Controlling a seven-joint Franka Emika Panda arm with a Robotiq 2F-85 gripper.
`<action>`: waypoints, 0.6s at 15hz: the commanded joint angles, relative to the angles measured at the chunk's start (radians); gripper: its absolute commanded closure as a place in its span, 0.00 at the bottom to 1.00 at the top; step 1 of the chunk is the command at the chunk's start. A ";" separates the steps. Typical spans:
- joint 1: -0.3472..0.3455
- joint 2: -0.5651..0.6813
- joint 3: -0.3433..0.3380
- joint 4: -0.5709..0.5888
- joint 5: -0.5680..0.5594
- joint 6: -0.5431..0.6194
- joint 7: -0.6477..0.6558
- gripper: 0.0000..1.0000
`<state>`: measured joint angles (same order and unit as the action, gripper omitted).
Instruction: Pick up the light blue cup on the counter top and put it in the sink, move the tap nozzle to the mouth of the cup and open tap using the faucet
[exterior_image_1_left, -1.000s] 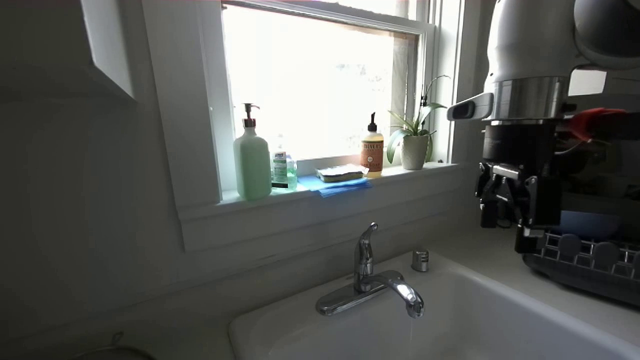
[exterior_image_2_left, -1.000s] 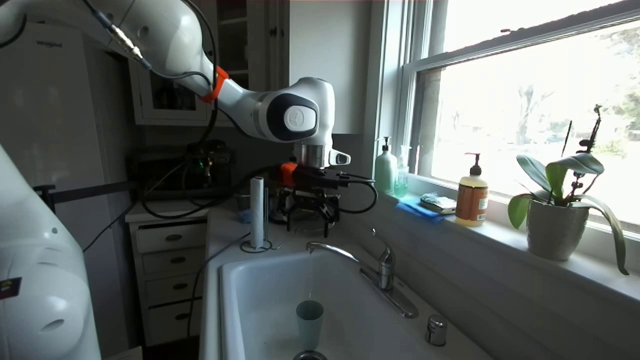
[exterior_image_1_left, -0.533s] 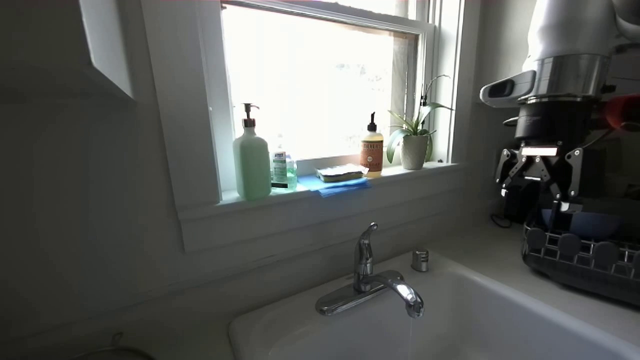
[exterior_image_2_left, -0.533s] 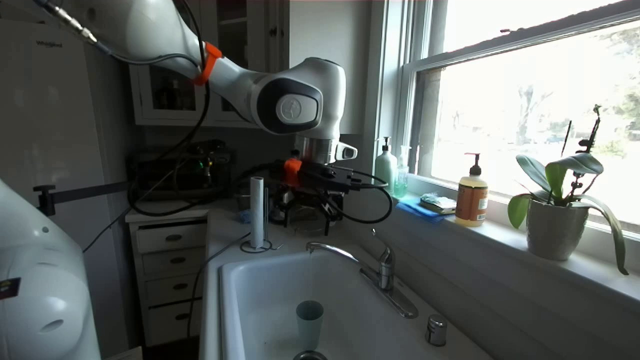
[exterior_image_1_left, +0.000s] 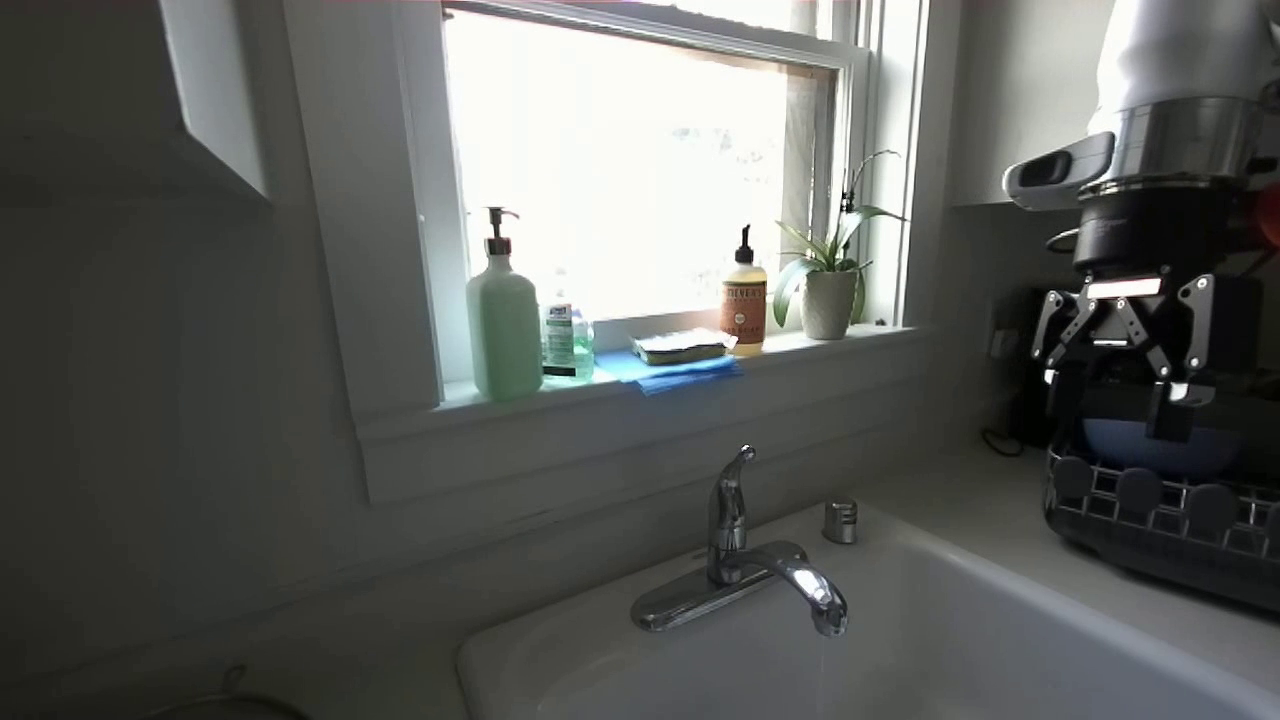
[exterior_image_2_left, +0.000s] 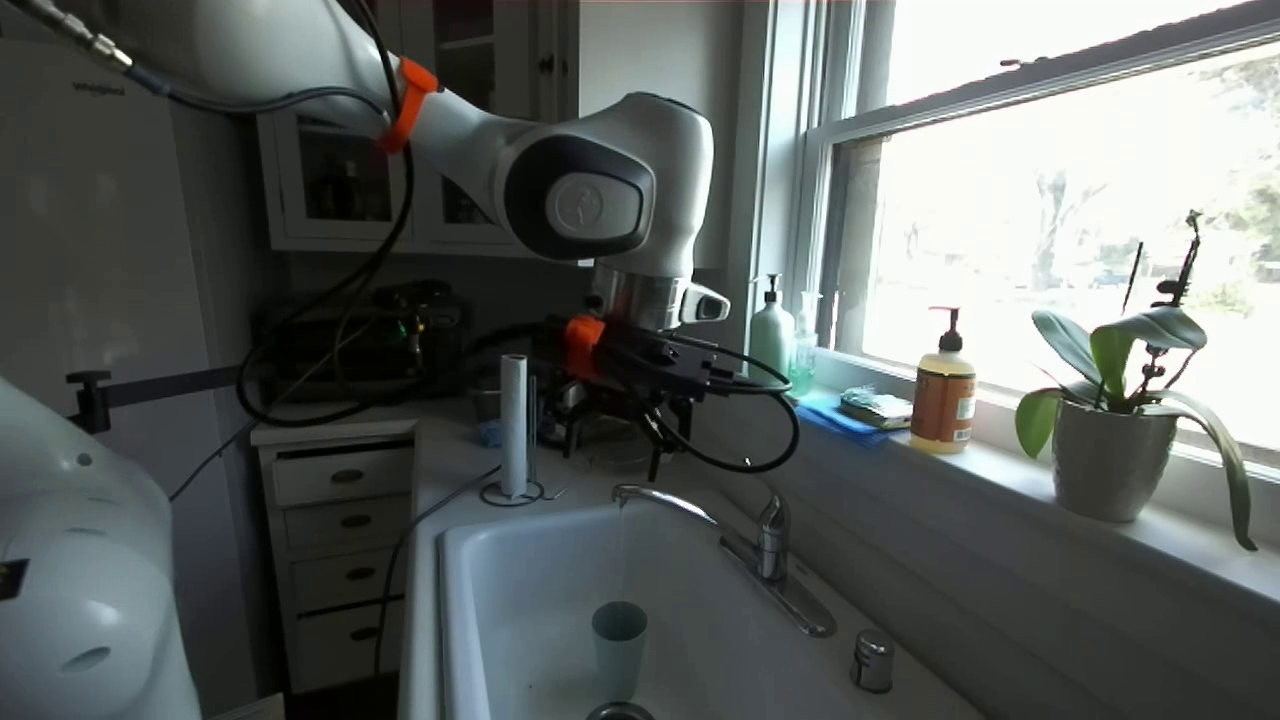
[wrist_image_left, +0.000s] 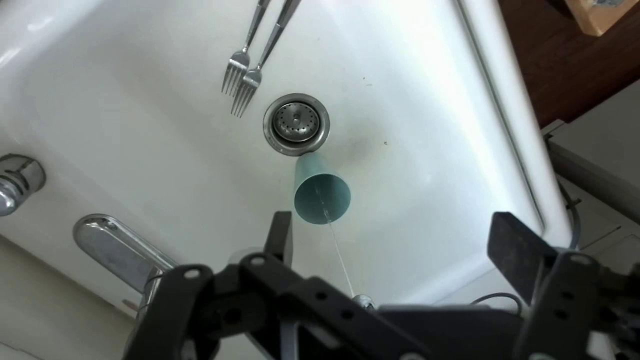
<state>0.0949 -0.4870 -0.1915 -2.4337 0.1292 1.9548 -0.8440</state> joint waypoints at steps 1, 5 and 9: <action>-0.023 -0.040 -0.002 -0.021 0.016 0.005 -0.019 0.00; -0.029 -0.048 -0.003 -0.026 0.022 0.018 -0.012 0.00; -0.027 -0.016 0.005 0.002 0.005 0.001 -0.004 0.00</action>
<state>0.0781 -0.5048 -0.1959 -2.4337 0.1293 1.9587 -0.8440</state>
